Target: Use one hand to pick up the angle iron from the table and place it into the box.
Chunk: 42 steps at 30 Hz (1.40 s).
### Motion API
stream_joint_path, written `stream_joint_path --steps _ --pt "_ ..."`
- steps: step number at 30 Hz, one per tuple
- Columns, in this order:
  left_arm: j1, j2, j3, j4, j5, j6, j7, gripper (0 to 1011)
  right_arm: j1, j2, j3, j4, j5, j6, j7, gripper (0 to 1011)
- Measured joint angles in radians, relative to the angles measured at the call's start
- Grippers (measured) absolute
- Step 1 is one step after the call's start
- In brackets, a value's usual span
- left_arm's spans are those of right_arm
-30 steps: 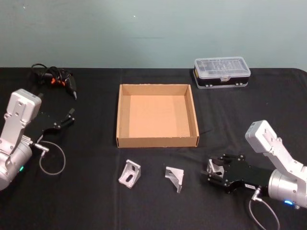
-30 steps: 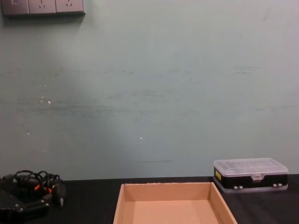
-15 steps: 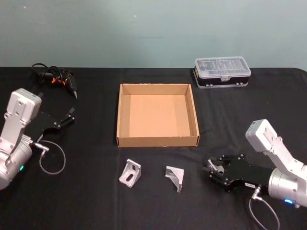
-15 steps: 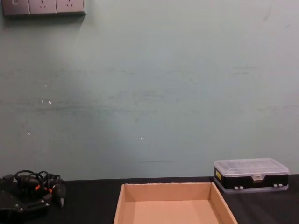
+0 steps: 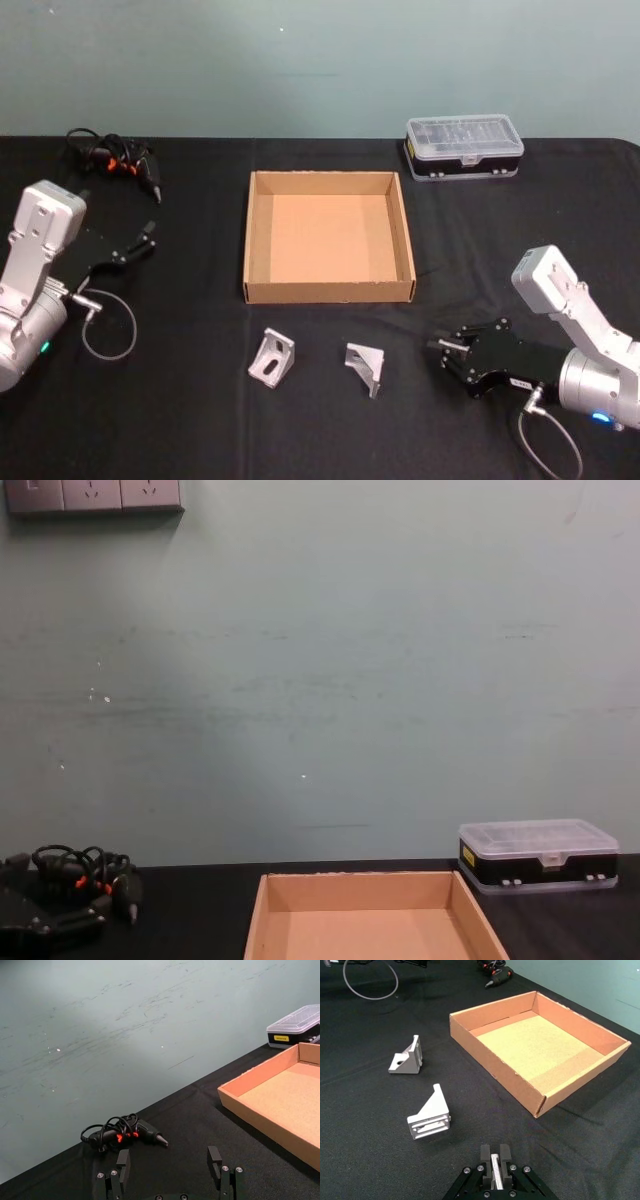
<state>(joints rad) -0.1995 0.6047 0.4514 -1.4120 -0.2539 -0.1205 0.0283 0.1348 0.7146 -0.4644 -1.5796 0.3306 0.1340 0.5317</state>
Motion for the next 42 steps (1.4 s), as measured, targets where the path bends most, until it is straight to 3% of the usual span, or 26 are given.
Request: stream_joint_path --steps 15,24,33,42 --pt "0.000 0.000 0.000 0.000 0.000 0.000 0.000 1012 0.000 0.000 0.001 0.000 0.000 0.000 0.000 119" --pt "0.000 0.000 0.000 0.000 0.000 0.000 0.000 1011 -0.026 -0.022 0.064 -0.047 0.010 -0.033 -0.025 118" --pt "0.000 0.000 0.000 0.000 0.000 0.000 0.000 1011 0.048 -0.094 0.070 -0.043 -0.012 -0.037 -0.037 118" --pt "0.000 0.000 0.000 0.000 0.000 0.000 0.000 1011 0.209 -0.225 0.014 0.099 -0.051 -0.015 -0.036 118"
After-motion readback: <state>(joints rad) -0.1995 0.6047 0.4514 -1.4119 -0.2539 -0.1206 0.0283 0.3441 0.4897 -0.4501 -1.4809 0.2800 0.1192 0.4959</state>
